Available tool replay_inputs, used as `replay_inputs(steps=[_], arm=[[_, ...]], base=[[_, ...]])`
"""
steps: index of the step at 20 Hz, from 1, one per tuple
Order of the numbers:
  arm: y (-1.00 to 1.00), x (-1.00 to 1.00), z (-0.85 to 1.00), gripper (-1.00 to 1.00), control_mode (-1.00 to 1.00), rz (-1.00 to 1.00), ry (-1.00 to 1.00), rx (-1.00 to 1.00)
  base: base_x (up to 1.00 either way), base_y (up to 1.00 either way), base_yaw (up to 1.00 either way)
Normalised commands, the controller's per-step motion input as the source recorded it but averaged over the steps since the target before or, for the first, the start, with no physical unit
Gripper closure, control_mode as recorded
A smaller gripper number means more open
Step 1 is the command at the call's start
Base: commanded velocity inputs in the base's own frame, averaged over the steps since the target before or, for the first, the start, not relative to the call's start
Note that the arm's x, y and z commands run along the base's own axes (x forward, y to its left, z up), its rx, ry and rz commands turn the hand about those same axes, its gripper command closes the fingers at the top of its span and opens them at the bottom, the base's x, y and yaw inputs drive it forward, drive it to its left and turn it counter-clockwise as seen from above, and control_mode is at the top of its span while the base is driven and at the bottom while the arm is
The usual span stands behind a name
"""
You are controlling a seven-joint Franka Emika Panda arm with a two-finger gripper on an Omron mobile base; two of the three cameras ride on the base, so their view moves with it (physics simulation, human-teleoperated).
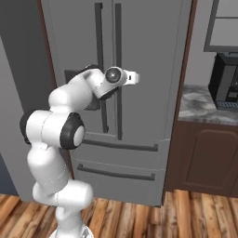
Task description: Take the cupcake and donut from the fridge and place them on the empty tray on the dining counter.
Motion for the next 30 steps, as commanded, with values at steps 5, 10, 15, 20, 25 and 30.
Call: replay_inputs(steps=[5, 10, 15, 20, 25, 30], arm=[[-0.95, -0.95, 0.00, 1.00, -1.00, 0.00, 0.03, 0.00], [-1.00, -0.98, 0.00, 1.00, -1.00, 0.00, 0.00, 0.00], [-1.00, -0.81, 0.00, 1.00, -1.00, 0.00, 0.00, 0.01], [-0.45, -0.26, 0.00, -1.00, -1.00, 0.00, 0.01, 0.00], [-0.39, -0.53, 0.08, -1.00, -1.00, -0.06, 0.02, 0.00], [-0.50, -0.33, 0.00, -1.00, -1.00, -0.32, -0.02, 0.00]], base=[[0.00, 0.00, 0.00], [0.00, 0.00, 0.00], [0.00, 0.00, 0.00], [0.00, 0.00, 0.00], [0.00, 0.00, 0.00], [0.00, 0.00, 0.00]])
